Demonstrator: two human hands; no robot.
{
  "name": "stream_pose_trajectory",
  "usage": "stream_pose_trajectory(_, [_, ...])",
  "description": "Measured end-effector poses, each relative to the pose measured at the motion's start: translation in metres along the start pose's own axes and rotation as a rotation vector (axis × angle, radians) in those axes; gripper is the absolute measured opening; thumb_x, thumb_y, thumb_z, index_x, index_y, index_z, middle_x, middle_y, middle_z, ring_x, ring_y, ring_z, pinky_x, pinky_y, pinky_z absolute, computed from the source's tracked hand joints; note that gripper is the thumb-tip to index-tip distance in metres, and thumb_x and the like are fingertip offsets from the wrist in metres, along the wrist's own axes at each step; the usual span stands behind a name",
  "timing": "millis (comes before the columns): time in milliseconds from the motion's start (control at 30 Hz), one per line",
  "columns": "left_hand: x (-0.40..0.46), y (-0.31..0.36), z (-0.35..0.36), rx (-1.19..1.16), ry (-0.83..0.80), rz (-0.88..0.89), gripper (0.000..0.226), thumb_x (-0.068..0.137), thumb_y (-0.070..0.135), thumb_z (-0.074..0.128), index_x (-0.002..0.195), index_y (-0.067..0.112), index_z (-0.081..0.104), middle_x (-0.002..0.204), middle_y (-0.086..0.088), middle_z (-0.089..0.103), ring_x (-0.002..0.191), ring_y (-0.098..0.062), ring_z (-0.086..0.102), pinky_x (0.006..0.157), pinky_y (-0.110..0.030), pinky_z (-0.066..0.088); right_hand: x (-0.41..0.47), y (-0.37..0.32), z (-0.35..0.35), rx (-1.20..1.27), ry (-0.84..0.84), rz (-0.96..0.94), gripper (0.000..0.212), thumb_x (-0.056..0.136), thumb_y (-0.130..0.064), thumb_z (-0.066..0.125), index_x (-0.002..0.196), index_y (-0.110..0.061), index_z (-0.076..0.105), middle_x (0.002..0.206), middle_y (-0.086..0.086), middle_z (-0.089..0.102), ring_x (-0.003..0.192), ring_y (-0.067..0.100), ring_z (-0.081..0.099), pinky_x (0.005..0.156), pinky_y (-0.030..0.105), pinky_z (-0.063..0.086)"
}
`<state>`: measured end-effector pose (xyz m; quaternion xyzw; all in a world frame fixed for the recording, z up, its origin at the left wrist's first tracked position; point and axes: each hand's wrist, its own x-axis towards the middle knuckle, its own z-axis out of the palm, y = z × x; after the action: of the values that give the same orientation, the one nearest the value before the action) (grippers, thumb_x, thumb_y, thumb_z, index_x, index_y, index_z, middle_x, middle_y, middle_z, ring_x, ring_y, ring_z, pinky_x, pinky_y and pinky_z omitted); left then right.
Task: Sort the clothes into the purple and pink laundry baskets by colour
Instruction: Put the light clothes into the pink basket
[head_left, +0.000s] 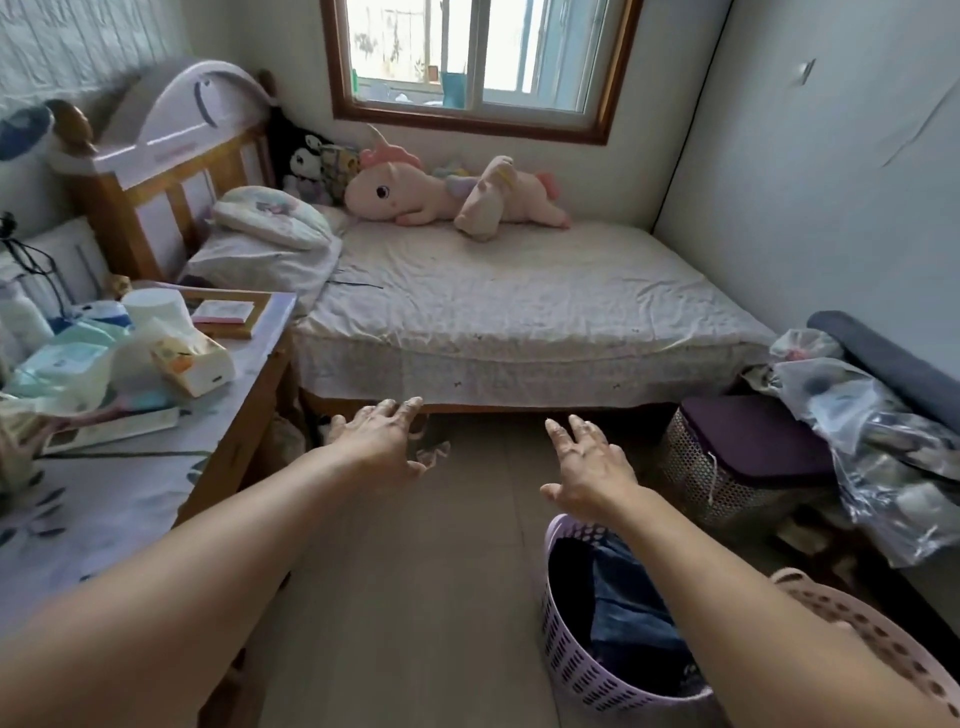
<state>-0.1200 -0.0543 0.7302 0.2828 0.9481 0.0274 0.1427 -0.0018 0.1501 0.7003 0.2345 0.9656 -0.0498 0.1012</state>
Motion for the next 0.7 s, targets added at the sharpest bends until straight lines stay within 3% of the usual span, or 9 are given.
stream_pose_trajectory(700, [0.351, -0.023, -0.006, -0.018, -0.149, -0.066, 0.087, 0.089, 0.046, 0.057, 0.152, 0.030, 0.000, 0.160, -0.001, 0.007, 0.147, -0.020, 0.008, 0.116, -0.047, 0.013, 0.374, -0.012, 0.009, -0.003, -0.173, -0.129, 0.084, 0.091, -0.038, 0.058, 0.152, -0.026, 0.001, 0.160, 0.007, -0.004, 0.148, 0.024, -0.003, 0.117, 0.042, 0.015])
